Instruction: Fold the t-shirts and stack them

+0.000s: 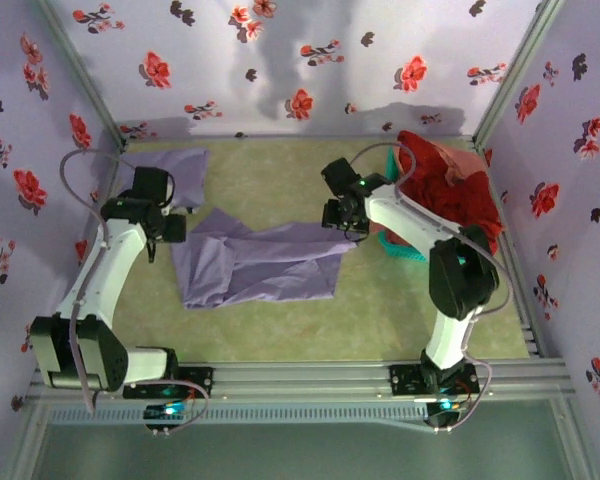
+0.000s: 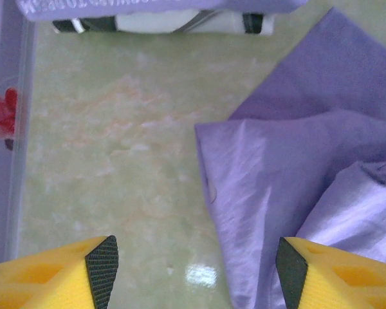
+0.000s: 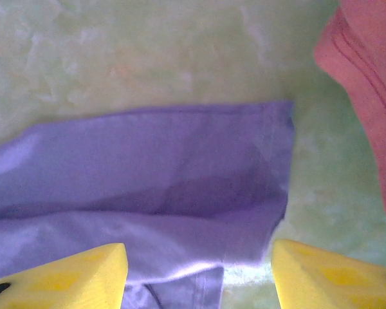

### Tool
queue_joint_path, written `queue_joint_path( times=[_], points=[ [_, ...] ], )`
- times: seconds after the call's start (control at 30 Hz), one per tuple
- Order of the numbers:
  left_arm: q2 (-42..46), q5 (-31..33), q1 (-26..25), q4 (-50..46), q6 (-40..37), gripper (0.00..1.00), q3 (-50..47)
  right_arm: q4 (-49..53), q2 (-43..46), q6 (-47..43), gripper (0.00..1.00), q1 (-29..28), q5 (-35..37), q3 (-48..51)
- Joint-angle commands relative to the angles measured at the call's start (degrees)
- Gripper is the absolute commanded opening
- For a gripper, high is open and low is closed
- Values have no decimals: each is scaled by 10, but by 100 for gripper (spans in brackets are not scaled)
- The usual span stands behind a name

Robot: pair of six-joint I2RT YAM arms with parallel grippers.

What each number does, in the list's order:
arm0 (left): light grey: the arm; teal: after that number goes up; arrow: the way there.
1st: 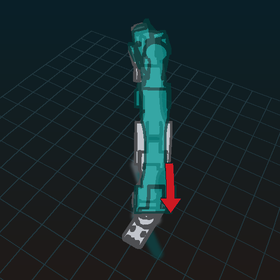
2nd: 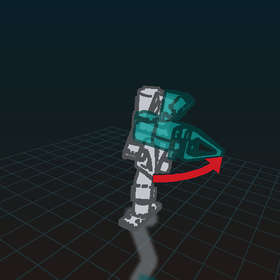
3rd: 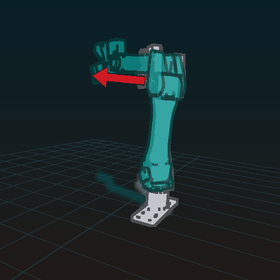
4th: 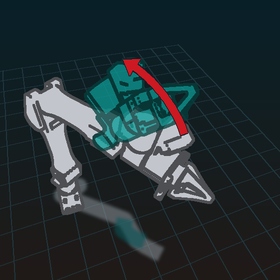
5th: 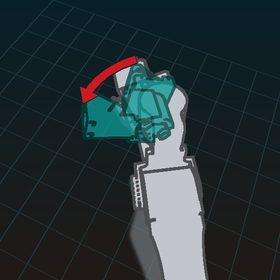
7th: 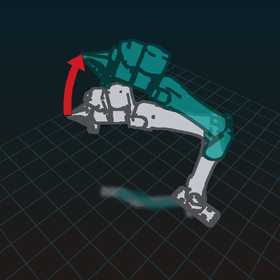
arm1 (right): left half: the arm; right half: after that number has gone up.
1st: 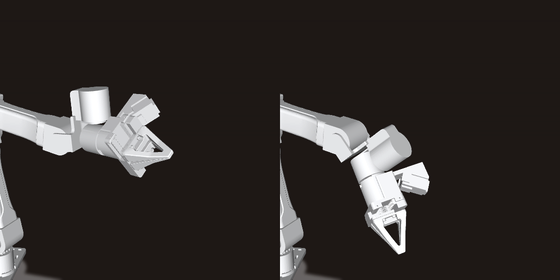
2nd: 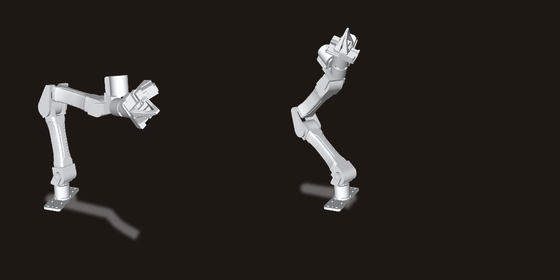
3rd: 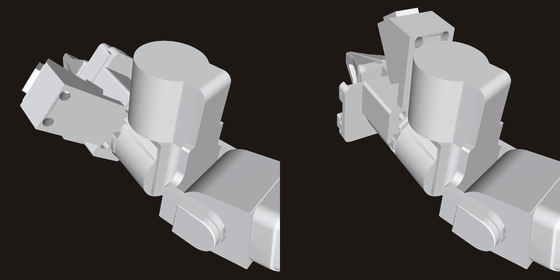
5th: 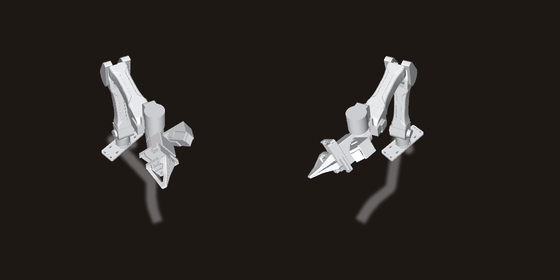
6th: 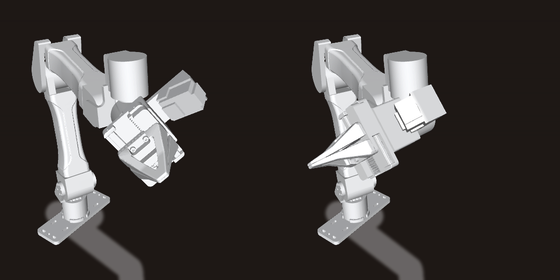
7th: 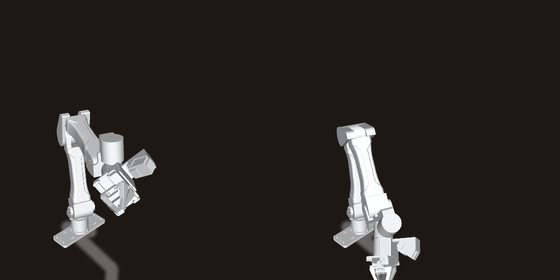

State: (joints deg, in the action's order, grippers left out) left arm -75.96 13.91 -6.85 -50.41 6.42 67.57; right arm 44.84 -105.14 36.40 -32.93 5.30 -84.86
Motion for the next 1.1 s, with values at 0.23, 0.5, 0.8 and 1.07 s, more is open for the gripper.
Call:
queue_joint_path(
  times=[0.23,0.5,0.8,1.07],
  points=[
    [-251,-37,-56,13,18,56,178,3,-21,-11,60,8,1,-39],
    [-409,-5,-85,15,22,53,292,13,-2,-9,59,8,-3,-59],
    [-500,19,-85,12,-2,45,370,29,-7,-25,60,19,-15,-84],
    [-518,-1,-100,11,13,42,362,26,-4,-28,60,33,-24,-88]
  ],
)
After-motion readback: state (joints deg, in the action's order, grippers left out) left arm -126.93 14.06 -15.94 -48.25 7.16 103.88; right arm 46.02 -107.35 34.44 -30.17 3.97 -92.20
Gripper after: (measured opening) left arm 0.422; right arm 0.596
